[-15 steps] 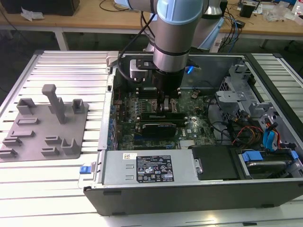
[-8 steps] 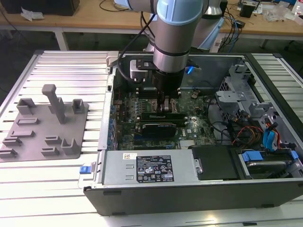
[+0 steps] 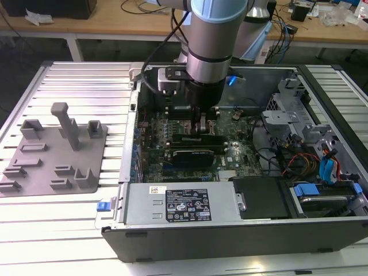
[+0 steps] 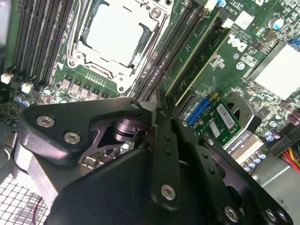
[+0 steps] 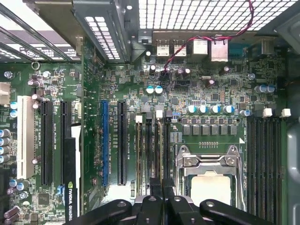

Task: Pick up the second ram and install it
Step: 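Insert the second ram into the second slot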

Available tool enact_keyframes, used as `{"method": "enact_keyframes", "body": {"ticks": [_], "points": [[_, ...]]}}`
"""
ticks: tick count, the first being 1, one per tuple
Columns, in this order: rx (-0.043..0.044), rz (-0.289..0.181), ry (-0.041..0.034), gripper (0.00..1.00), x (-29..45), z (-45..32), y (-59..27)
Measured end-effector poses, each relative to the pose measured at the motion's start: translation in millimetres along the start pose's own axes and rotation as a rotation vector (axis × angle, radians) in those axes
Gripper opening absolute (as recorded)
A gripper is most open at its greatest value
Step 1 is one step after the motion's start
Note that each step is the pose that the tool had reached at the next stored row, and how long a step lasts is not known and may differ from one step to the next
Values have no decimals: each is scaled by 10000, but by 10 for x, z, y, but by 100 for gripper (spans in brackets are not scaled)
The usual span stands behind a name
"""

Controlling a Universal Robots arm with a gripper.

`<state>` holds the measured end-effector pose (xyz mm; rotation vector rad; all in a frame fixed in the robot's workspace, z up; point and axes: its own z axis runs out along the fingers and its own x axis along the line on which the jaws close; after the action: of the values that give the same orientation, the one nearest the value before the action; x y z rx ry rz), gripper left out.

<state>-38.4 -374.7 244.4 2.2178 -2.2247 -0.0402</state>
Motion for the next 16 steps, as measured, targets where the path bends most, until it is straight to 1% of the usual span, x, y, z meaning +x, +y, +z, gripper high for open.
{"method": "enact_keyframes", "body": {"ticks": [1, 3, 4, 5, 8, 9, 10, 11, 12, 14, 16], "points": [[69, -4, 3, 9, 1, -1, 10], [469, -11, 3, 9, 0, 0, 82], [751, -15, 1, 9, 1, 3, 120], [877, -18, -1, 9, 0, 12, 125], [877, -19, 1, 9, 1, 13, 125], [847, -18, -2, 9, 1, 14, 125], [640, -12, -8, 9, 1, 16, 120], [551, -11, -8, 9, 1, 16, 117], [480, -10, -6, 9, 1, 16, 116], [470, -10, -6, 9, 1, 16, 116], [470, -4, -9, 9, 1, 34, 115]]}}
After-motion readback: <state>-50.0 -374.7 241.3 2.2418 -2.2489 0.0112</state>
